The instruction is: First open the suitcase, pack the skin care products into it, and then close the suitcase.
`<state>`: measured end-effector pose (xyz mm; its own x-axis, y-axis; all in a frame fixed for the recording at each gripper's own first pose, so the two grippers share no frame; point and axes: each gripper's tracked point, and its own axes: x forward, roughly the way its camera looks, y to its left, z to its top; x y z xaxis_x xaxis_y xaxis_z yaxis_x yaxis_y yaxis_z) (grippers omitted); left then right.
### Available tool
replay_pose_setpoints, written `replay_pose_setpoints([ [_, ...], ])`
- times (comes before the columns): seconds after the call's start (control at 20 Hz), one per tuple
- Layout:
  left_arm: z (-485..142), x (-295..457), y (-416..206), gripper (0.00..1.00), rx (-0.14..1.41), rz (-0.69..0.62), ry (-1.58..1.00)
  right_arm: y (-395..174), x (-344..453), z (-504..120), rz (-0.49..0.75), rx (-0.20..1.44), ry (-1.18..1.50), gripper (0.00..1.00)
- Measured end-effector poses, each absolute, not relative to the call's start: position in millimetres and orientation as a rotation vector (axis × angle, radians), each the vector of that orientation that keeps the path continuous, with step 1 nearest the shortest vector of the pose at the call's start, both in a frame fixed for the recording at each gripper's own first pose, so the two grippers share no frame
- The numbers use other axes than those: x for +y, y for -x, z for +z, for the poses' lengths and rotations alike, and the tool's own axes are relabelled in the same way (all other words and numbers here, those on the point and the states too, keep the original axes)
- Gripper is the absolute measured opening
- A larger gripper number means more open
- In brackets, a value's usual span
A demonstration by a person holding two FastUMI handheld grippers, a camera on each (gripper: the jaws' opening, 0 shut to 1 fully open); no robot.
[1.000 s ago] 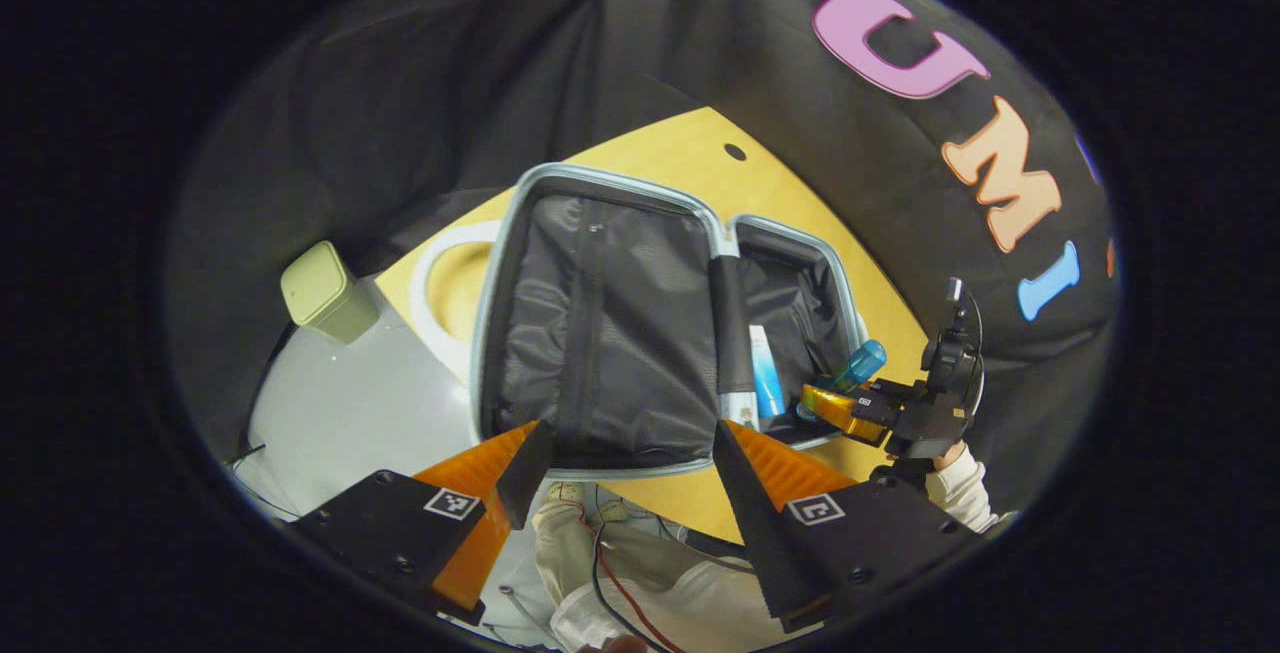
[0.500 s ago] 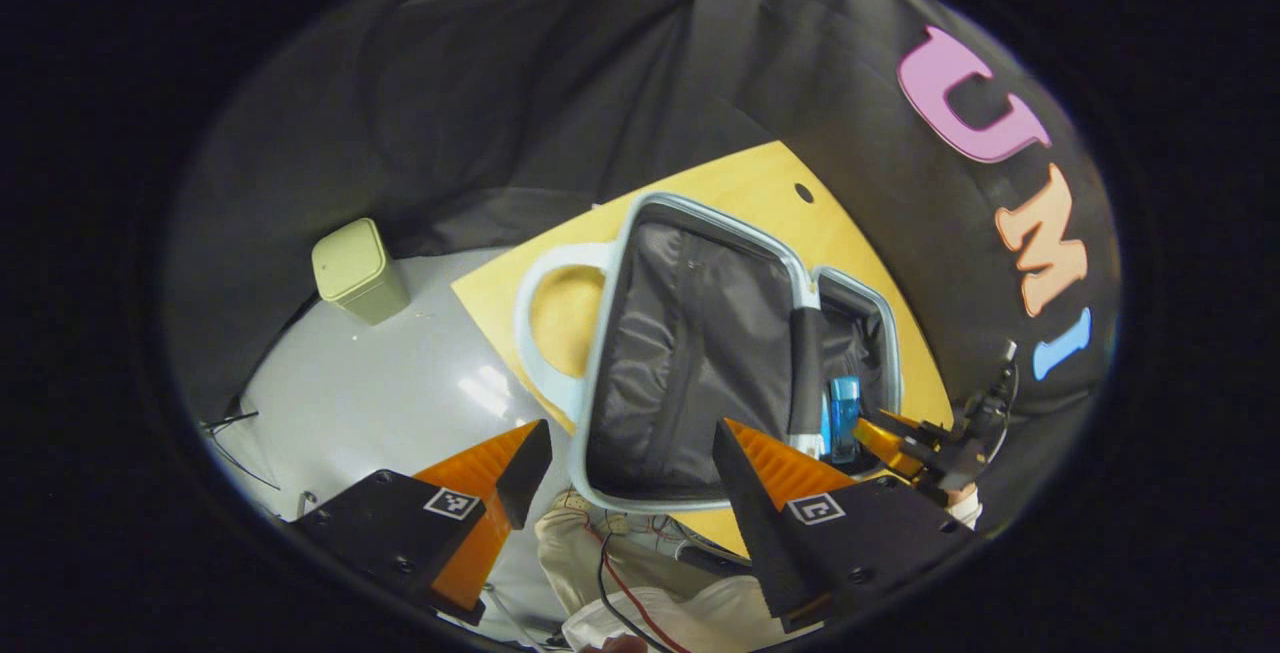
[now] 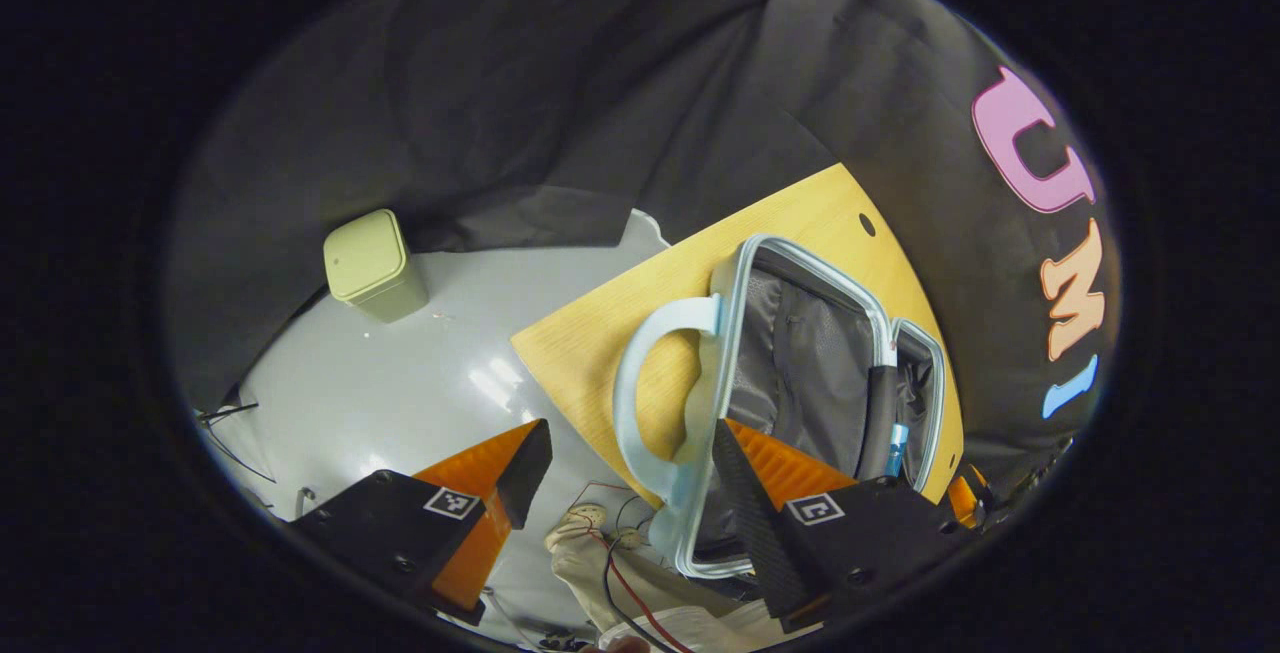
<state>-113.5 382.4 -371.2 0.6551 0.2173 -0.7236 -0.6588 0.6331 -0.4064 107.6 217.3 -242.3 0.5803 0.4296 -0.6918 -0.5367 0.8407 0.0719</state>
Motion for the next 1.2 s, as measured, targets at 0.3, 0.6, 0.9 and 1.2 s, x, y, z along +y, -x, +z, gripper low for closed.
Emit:
replay_pose_setpoints([
  [0.3,-393,390,95,0.94,0.686,0.501,0.823,-94,134,-212,0.355,0.74,0.099,1.0],
  [0.6,-406,381,81,0.55,0.677,0.438,0.923,-74,73,-202,0.228,0.748,0.092,0.98],
  [0.9,-413,383,77,0.08,0.657,0.421,0.917,-68,62,-202,0.196,0.75,0.089,0.98],
  [1.2,-403,376,73,0.0,0.612,0.354,0.922,-71,66,-210,0.212,0.762,0.104,0.99],
])
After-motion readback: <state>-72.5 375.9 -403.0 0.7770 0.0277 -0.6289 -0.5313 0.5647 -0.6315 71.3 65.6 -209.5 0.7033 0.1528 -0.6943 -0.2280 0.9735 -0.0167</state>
